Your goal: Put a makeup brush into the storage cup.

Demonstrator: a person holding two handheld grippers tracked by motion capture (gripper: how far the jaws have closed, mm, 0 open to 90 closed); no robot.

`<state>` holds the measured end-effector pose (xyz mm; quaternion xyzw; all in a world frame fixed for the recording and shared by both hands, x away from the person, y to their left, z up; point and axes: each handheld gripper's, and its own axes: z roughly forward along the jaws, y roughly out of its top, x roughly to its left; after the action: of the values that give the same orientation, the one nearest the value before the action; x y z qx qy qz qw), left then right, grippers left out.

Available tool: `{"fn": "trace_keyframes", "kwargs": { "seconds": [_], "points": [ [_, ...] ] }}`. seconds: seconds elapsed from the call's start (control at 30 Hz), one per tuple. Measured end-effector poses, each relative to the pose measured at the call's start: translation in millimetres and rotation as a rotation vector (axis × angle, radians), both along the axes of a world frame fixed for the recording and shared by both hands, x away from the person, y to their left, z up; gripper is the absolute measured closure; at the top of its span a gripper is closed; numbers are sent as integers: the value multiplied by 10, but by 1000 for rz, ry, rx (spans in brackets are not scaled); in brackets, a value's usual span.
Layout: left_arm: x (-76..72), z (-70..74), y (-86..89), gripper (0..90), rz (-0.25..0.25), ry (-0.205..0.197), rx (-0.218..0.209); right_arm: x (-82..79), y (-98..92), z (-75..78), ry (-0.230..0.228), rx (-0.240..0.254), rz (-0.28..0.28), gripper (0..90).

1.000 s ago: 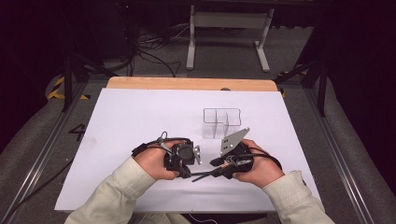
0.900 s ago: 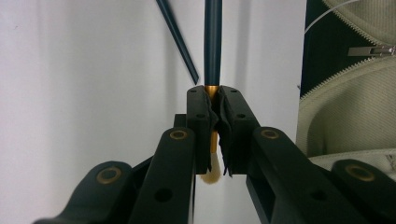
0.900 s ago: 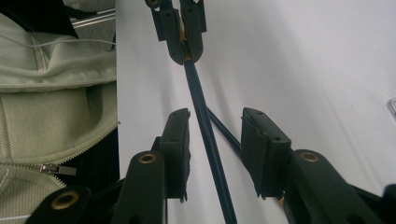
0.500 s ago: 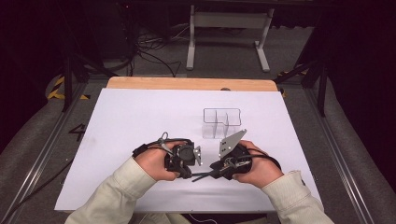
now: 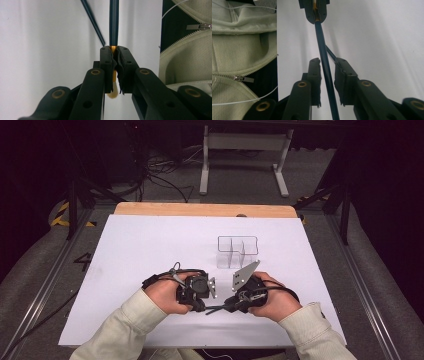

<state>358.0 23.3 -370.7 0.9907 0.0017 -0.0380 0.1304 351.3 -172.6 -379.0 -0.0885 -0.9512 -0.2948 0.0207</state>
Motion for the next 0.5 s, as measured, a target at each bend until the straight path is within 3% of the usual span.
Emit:
{"fn": "trace_keyframes", "kwargs": {
  "seconds": [0.5],
  "points": [
    [-28,9,-4,832,-16,-11,-3,-10,45,-31,5,-27,29,815]
  ]
}}
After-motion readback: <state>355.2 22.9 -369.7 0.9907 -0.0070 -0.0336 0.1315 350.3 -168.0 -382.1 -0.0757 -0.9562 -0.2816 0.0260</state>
